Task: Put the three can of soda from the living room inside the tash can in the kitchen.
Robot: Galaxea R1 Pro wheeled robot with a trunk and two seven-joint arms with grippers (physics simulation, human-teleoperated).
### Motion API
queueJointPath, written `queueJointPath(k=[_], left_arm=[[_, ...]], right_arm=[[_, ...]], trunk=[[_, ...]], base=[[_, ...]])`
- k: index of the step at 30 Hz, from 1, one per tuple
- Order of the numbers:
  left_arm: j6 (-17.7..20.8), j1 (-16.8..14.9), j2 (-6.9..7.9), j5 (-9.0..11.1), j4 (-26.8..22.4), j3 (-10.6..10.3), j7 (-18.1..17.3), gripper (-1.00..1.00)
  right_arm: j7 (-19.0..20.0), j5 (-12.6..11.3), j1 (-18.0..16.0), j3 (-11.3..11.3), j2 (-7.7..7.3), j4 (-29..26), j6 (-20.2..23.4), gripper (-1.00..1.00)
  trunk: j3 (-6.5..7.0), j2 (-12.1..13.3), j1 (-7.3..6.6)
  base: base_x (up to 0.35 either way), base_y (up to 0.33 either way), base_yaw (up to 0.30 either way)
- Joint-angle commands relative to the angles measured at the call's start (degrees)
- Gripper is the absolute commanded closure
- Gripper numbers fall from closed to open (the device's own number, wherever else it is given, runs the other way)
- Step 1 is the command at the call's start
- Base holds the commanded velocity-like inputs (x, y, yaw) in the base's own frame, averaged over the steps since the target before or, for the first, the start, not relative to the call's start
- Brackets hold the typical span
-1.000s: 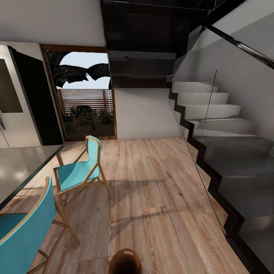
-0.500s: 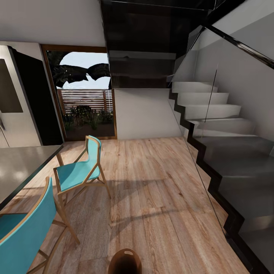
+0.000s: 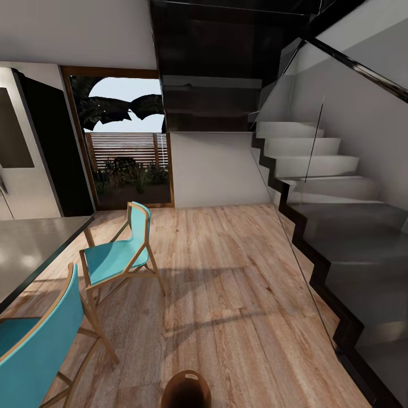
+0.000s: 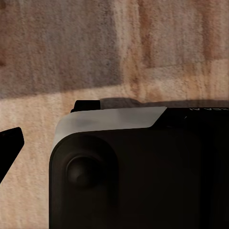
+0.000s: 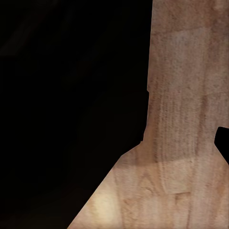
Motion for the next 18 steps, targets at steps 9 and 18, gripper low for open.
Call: queueJointPath(k=[9,18], left_arm=[[0.0,0.0,0.0,0.0,0.0,0.0,0.0,-1.0],[0.0,0.0,0.0,0.0,0.0,0.0,0.0,-1.0]], right_arm=[[0.0,0.0,0.0,0.0,0.0,0.0,0.0,-1.0],[0.0,0.0,0.0,0.0,0.0,0.0,0.0,-1.0]], trunk=[[0.0,0.0,0.0],[0.0,0.0,0.0]], base=[[0.0,0.0,0.0],[0.0,0.0,0.0]])
